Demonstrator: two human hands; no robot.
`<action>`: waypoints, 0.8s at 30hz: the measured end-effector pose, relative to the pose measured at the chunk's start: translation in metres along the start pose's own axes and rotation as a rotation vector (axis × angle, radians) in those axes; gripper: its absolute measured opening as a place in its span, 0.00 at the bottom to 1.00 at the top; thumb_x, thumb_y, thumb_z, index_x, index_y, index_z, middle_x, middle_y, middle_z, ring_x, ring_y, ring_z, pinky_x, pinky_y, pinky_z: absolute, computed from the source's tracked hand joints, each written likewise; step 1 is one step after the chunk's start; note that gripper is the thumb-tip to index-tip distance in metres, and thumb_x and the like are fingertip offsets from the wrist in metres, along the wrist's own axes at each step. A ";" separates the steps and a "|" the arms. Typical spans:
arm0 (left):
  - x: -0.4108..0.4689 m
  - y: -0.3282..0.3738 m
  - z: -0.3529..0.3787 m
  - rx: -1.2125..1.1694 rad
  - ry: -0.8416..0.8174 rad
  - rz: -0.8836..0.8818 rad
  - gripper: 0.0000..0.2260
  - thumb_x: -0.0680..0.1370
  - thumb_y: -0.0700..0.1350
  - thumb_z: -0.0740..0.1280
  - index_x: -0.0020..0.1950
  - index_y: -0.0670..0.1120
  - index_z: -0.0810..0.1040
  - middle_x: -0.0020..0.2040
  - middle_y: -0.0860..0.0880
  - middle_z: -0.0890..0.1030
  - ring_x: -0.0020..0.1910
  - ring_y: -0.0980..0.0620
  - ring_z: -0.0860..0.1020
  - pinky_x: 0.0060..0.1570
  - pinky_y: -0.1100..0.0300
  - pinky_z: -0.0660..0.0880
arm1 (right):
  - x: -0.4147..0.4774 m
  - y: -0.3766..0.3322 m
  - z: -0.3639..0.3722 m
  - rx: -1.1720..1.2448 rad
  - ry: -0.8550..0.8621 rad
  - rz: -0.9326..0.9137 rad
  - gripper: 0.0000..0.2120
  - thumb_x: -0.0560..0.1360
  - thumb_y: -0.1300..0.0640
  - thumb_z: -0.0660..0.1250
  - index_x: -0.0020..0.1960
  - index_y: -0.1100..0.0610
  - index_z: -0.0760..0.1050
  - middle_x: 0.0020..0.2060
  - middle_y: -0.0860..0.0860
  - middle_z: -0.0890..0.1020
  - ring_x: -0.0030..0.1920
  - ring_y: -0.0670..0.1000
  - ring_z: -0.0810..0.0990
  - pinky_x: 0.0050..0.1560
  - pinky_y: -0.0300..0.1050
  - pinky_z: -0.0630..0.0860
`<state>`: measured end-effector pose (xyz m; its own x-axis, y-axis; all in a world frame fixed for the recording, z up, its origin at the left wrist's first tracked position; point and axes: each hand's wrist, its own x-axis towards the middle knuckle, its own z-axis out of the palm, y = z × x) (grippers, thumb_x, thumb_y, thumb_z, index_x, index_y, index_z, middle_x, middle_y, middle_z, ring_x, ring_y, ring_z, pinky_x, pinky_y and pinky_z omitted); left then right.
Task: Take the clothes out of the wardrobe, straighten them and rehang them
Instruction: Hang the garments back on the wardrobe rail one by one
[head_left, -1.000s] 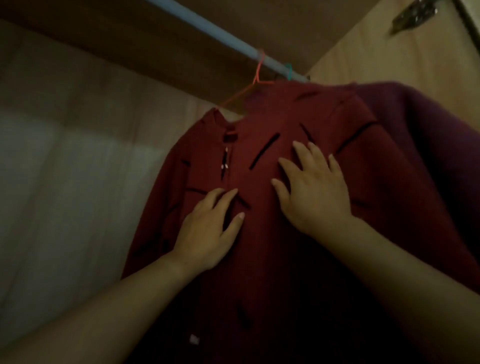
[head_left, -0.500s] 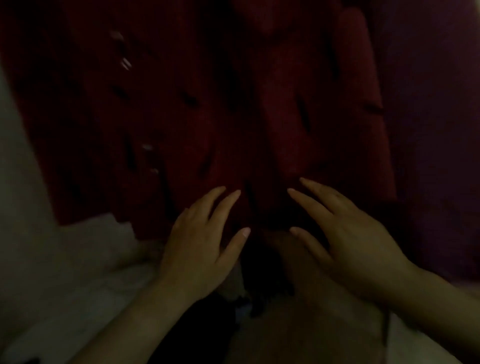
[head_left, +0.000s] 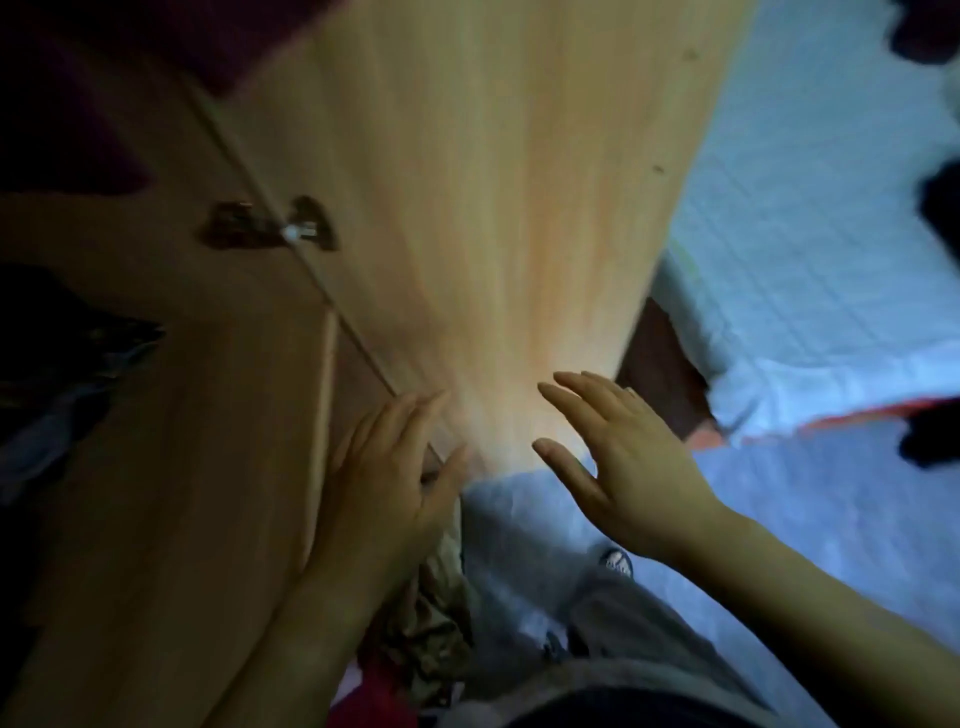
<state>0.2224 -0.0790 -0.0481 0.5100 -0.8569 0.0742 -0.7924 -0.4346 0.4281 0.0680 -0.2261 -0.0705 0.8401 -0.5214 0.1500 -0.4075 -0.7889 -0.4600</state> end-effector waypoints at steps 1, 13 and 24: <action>0.003 0.012 0.017 -0.018 -0.048 0.019 0.26 0.75 0.62 0.52 0.69 0.52 0.69 0.68 0.51 0.71 0.66 0.51 0.69 0.62 0.55 0.66 | -0.016 0.017 -0.003 0.019 0.001 0.060 0.28 0.78 0.39 0.49 0.68 0.55 0.69 0.66 0.53 0.73 0.67 0.56 0.70 0.64 0.58 0.69; 0.154 0.257 0.189 0.018 -0.307 0.623 0.26 0.76 0.59 0.54 0.65 0.44 0.73 0.62 0.43 0.76 0.60 0.42 0.74 0.59 0.48 0.72 | -0.153 0.252 -0.117 0.019 0.247 0.544 0.28 0.77 0.38 0.52 0.67 0.56 0.71 0.68 0.55 0.70 0.69 0.57 0.67 0.67 0.56 0.66; 0.185 0.572 0.352 -0.124 -0.547 0.965 0.26 0.77 0.61 0.51 0.68 0.47 0.70 0.65 0.49 0.74 0.64 0.49 0.72 0.62 0.50 0.70 | -0.285 0.447 -0.256 -0.039 0.354 0.940 0.31 0.76 0.35 0.48 0.70 0.52 0.66 0.70 0.51 0.67 0.72 0.54 0.62 0.71 0.57 0.60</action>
<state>-0.2542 -0.5835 -0.1061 -0.5418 -0.8399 0.0307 -0.7220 0.4838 0.4946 -0.4455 -0.5136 -0.0946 0.0194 -0.9998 -0.0046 -0.8671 -0.0145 -0.4979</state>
